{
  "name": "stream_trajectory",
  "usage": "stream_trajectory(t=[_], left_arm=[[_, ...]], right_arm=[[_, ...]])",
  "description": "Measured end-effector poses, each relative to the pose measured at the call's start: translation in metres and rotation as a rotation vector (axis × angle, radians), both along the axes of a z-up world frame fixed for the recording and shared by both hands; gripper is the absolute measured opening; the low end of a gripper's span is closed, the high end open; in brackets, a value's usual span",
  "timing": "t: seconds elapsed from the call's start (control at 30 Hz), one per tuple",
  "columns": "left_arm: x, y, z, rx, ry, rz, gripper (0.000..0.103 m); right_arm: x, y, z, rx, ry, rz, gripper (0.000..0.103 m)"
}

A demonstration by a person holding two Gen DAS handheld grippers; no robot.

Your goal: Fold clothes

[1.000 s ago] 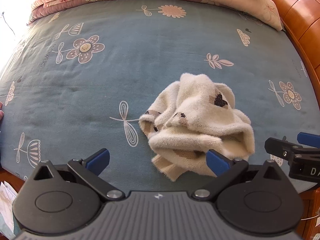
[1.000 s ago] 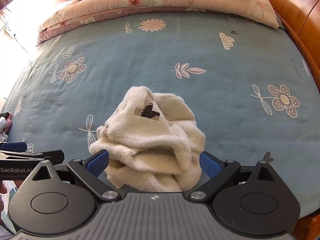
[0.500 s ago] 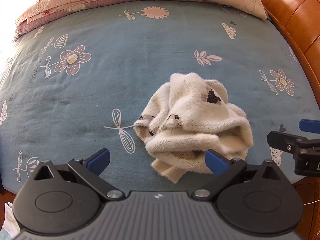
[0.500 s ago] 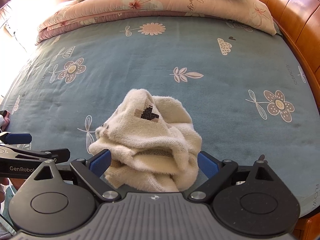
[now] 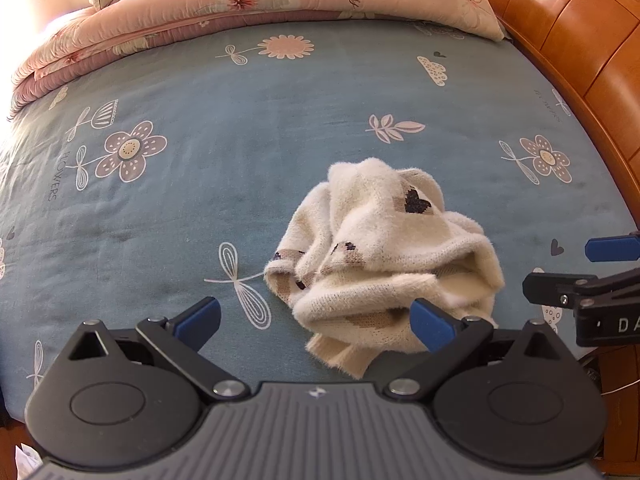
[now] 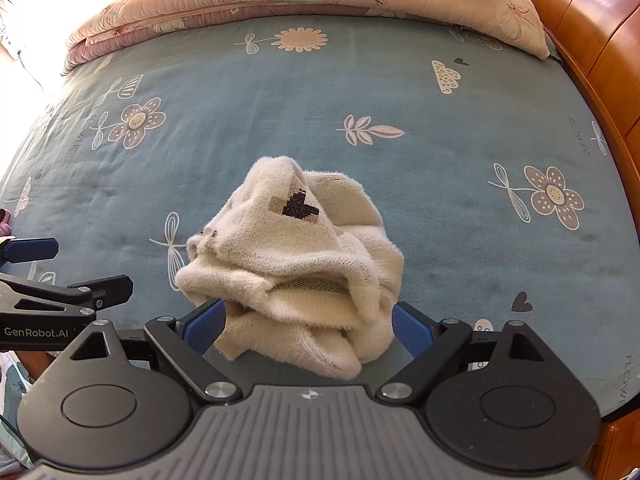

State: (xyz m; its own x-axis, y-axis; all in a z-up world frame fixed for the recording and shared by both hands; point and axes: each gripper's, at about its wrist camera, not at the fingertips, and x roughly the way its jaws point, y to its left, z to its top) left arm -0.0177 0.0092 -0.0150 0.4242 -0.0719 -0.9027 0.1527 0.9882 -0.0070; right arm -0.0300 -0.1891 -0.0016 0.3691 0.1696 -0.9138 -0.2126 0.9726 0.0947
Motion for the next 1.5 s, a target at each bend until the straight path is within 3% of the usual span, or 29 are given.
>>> stream_trajectory(t=[0.43, 0.73, 0.9, 1.23, 1.5], left_arm=[[0.001, 0.024, -0.002, 0.004, -0.03, -0.034, 0.1], [0.007, 0.021, -0.015, 0.028, -0.03, -0.145, 0.099], [0.011, 0.006, -0.024, 0.027, 0.01, -0.225, 0.075], [0.03, -0.046, -0.031, 0.074, 0.036, -0.315, 0.068], [0.047, -0.078, -0.037, 0.158, 0.049, -0.334, 0.061]], right_arm=[[0.008, 0.019, 0.004, -0.019, 0.008, 0.008, 0.093], [-0.002, 0.016, -0.002, -0.022, -0.005, -0.033, 0.092], [-0.009, 0.007, -0.014, -0.02, 0.016, -0.058, 0.088], [0.005, -0.029, -0.049, 0.052, 0.118, -0.14, 0.072], [0.031, -0.064, -0.072, 0.107, 0.147, -0.15, 0.071]])
